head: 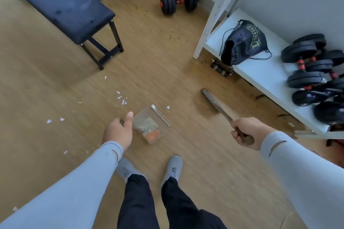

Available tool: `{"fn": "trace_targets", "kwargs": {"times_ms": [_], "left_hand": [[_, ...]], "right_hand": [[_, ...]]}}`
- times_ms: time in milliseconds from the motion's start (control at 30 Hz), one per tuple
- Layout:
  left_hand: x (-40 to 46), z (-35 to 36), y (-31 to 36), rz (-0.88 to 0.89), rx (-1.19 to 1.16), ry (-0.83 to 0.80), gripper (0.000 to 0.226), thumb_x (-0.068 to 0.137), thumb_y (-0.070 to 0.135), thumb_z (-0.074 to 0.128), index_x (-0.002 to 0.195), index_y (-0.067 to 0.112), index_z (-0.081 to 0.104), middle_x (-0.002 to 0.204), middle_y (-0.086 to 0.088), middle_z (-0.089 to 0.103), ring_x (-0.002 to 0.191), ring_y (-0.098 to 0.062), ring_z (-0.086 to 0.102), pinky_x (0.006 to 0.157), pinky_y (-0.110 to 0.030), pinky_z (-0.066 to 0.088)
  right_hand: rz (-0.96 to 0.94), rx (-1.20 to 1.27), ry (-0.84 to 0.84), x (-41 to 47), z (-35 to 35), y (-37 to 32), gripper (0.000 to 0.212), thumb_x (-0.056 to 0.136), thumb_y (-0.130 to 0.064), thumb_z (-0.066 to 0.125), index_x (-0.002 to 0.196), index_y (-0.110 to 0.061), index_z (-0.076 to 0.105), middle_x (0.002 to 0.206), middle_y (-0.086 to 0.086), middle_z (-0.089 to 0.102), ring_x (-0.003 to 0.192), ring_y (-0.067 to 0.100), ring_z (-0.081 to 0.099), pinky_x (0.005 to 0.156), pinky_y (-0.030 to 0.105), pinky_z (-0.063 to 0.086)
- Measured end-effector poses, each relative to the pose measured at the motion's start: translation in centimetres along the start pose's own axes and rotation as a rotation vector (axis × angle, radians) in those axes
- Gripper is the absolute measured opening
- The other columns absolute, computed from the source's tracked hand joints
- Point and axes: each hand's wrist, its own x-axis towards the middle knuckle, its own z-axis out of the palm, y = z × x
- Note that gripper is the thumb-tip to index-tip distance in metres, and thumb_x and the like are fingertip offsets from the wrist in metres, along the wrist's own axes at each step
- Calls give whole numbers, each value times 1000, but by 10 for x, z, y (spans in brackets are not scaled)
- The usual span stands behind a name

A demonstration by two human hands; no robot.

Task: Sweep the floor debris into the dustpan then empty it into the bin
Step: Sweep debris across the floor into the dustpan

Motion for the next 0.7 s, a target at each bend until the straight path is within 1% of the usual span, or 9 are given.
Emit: {"fn": "trace_targets", "kwargs": {"times_ms": [67,133,200,267,300,400,500,567,700], "left_hand": [[10,5,7,3,7,5,57,98,70,39,90,17,57,92,-7,67,82,-36,65,83,-47,57],[18,7,14,-2,22,17,62,97,72,38,101,14,61,96,-6,67,86,-37,66,85,-51,59],[24,10,19,-6,27,41,69,95,75,37,111,13,63,103,-7,68,93,-38,66,86,-52,59],[30,14,20,0,42,63,72,95,76,36,116,13,64,105,-6,68,94,-36,64,85,-46,56],[31,16,19,7,48,72,74,95,76,35,117,12,64,106,-6,68,93,-34,62,83,-43,52],[33,19,18,19,53,97,75,95,76,34,118,12,64,107,-6,69,88,-30,56,78,-40,43],[33,17,17,3,59,94,76,94,77,33,119,13,64,104,-4,66,87,-29,54,76,-39,42],[34,17,17,-5,53,84,76,94,78,33,120,13,64,107,-5,68,88,-29,55,77,-39,42],[34,18,17,-7,54,82,78,93,79,33,122,13,63,114,-6,69,89,-28,54,78,-38,42]], "right_hand": [[8,-69,-11,6,24,-4,14,103,-14,48,110,-4,53,67,9,55,40,14,48,40,20,43],[-8,-178,-46,6,51,2,16,102,-13,44,110,-2,53,59,8,52,42,16,45,42,21,40],[-30,-262,-92,-2,74,12,17,98,-10,43,98,1,56,52,9,51,43,20,44,44,25,39],[-47,-288,-144,-15,87,22,17,96,-8,43,91,-1,58,51,9,52,43,21,44,45,26,40],[-48,-279,-181,-22,89,26,16,96,-8,43,96,-2,58,52,8,52,42,20,45,44,25,40],[-32,-219,-248,-39,75,25,18,99,-10,48,113,-13,59,61,6,53,41,14,46,40,20,38],[-41,-115,-244,-52,39,12,19,101,-8,53,117,-16,60,63,8,52,40,13,41,37,18,33],[-41,-77,-238,-60,16,4,22,101,-6,54,120,-16,60,62,9,50,41,14,39,35,18,32],[-119,-196,-186,-58,0,-11,27,101,-7,55,125,-20,57,64,9,51,41,15,41,36,21,33]]}}
